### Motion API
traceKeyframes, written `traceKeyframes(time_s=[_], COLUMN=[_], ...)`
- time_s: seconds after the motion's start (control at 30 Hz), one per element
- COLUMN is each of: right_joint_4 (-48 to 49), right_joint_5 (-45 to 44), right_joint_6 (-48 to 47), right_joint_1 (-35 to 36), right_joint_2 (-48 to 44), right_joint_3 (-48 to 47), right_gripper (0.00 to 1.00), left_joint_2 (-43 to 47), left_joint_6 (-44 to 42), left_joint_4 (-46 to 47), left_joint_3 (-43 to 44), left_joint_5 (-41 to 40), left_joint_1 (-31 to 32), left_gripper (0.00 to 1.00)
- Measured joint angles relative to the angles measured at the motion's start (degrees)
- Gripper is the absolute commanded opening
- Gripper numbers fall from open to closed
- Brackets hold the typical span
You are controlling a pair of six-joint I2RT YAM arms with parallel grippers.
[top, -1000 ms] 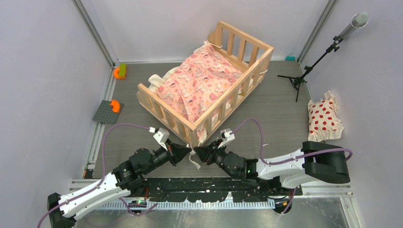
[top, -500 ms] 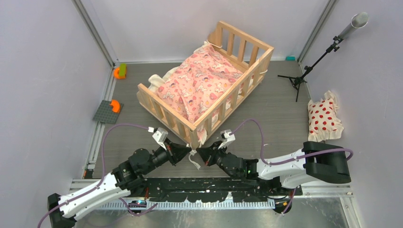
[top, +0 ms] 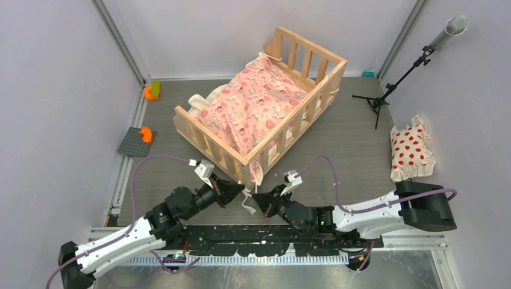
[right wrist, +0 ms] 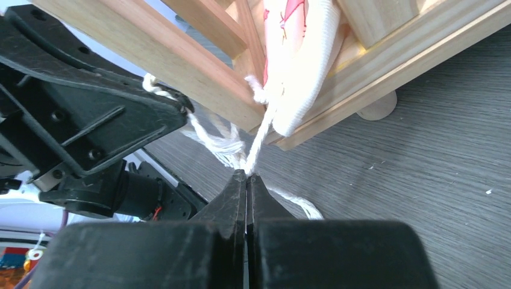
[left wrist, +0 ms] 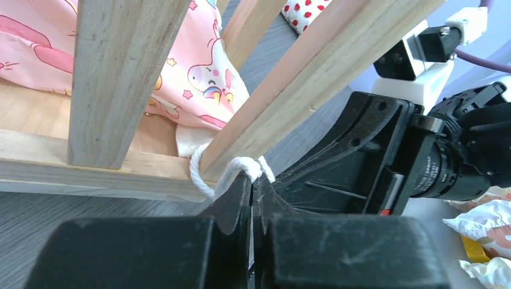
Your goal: Set up the pet bed
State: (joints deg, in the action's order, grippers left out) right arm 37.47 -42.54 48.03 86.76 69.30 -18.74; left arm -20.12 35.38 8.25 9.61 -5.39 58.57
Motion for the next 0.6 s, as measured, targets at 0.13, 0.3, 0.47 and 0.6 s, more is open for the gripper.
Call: traceKeyframes(time_s=[0.13, 0.3, 0.47, 0.6], right_joint_4=[-1.2, -2.8, -2.4, -0.8], right_joint_5=[0.3, 1.1, 1.5, 1.6], right_joint_6=[0.0, -0.3, -0.5, -0.6], right_joint_1=[0.2, 0.2, 0.2, 0.2], right_joint_2=[-1.9, -1.7, 1.0, 2.1], right_joint_3=[0.0, -0.2, -0.9, -0.9], right_gripper=[0.01, 0.01, 0.01, 0.01], left_joint_2=[-2.2, -5.1, -6.0, -6.0], left_joint_6=[0.0, 0.2, 0.4, 0.6], left_joint_4=[2.6, 5.8, 6.8, 6.9], left_joint_3=[-0.1, -0.1, -0.1, -0.1], left_joint_5=[-0.4, -0.6, -0.6, -0.6], left_joint_1=[0.0, 0.0, 0.0, 0.0], left_gripper=[0.0, 0.0, 0.0, 0.0])
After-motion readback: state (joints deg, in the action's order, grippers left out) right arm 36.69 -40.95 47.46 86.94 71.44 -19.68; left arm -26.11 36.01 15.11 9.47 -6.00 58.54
